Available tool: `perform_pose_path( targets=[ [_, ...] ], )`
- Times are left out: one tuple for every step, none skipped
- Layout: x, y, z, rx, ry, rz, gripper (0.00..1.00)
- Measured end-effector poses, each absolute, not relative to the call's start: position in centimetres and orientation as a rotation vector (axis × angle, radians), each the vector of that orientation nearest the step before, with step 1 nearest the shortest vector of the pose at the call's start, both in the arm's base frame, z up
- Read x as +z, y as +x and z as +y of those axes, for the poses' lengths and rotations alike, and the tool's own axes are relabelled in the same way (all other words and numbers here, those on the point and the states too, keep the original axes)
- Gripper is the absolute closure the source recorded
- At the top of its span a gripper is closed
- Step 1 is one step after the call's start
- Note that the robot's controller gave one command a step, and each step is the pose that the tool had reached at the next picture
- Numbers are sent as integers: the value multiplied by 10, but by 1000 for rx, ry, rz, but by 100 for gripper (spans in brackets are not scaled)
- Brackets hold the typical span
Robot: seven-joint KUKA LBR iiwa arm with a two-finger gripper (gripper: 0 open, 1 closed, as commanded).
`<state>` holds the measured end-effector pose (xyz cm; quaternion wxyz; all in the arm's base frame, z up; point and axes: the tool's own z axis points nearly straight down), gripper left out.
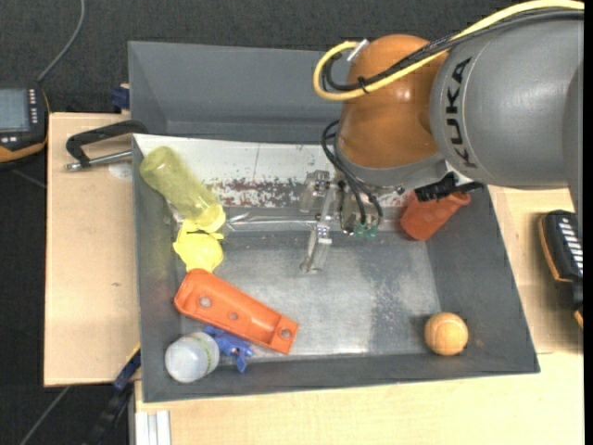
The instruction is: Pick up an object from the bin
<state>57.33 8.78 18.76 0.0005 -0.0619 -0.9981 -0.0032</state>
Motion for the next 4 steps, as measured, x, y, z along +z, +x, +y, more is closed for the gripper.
perform_pose_path(
  targets=[
    [154,550,112,-6,-258,-3143,0],
    [109,572,154,-16,-381,-3124,0],
    [88,527,131,-11,-390,-3127,0],
    [77,512,151,-13,-384,-3126,0]
  ],
)
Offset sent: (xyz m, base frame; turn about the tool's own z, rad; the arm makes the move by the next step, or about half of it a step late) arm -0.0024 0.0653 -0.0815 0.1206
